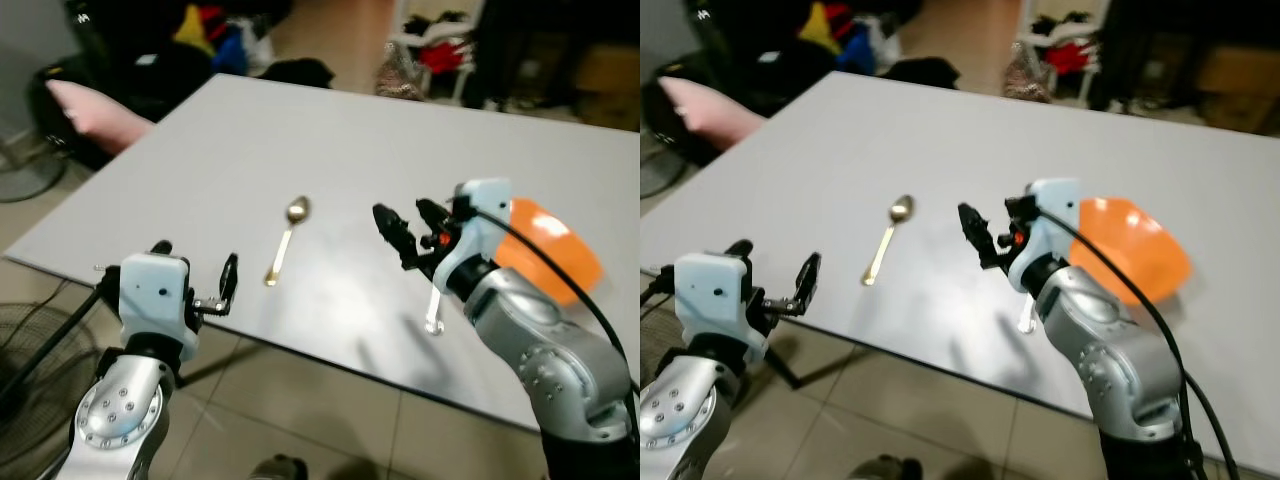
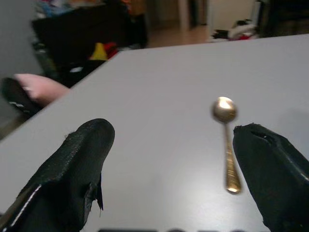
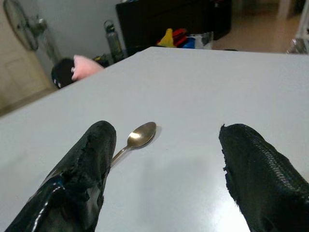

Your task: Setting the table

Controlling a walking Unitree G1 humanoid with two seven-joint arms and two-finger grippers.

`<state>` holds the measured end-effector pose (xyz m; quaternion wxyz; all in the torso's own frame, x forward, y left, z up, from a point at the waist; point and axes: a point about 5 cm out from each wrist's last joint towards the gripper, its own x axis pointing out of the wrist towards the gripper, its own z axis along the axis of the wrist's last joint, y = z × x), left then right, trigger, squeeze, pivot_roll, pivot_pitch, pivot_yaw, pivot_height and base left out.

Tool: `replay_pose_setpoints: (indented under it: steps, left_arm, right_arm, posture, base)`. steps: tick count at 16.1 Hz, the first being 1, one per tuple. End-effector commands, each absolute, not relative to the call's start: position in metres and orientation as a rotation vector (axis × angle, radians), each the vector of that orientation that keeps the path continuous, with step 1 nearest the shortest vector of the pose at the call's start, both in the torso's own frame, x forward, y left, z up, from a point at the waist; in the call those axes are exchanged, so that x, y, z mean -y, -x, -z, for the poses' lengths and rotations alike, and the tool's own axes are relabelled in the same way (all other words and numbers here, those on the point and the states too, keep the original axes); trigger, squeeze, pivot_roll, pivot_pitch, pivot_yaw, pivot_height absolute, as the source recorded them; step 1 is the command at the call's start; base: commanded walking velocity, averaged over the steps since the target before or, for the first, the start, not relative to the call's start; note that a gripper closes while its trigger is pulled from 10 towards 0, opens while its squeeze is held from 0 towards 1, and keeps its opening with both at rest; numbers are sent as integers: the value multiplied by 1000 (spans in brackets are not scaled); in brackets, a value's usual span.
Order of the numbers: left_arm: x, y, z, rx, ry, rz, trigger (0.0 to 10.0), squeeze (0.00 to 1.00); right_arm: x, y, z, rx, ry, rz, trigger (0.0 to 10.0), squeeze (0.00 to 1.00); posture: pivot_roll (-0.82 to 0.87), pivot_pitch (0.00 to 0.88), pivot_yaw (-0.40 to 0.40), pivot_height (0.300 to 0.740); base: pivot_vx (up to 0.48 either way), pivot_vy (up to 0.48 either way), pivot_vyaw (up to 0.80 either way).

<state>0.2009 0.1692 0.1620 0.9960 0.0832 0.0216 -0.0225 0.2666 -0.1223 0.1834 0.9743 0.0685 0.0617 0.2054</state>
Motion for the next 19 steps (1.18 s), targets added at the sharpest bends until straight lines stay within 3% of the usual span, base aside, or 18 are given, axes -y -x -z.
replay_pose_setpoints:
  steps: [1, 7, 9, 14, 19]
  left_arm:
    - [-167, -203, -163, -36, -175, 42, 10000, 0]
    - [-167, -212, -162, -31, -174, 20, 10000, 0]
    - [-166, -214, -161, -25, -167, 13, 10000, 0]
    - [-170, -205, -158, -56, -205, -1, 10000, 0]
    - [-173, -199, -157, -64, -197, -19, 10000, 0]
  right_arm:
    - [120, -265, -183, -96, -86, -416, 10000, 0]
    - [129, -262, -172, -82, -68, -422, 10000, 0]
    - [128, -262, -171, -90, -141, -441, 10000, 0]
    - [127, -253, -154, -170, -181, -513, 10000, 0]
    - [134, -256, -146, -193, -255, -455, 10000, 0]
  posture:
    - [-42, 17, 62, 740]
    - [-65, 16, 82, 740]
    - [-67, 15, 74, 740]
    - [-43, 22, 46, 740]
    - [-32, 27, 45, 740]
  base:
    - [0, 0, 800]
    - [0, 0, 800]
    - [0, 0, 800]
    - [0, 0, 800]
    - [0, 0, 800]
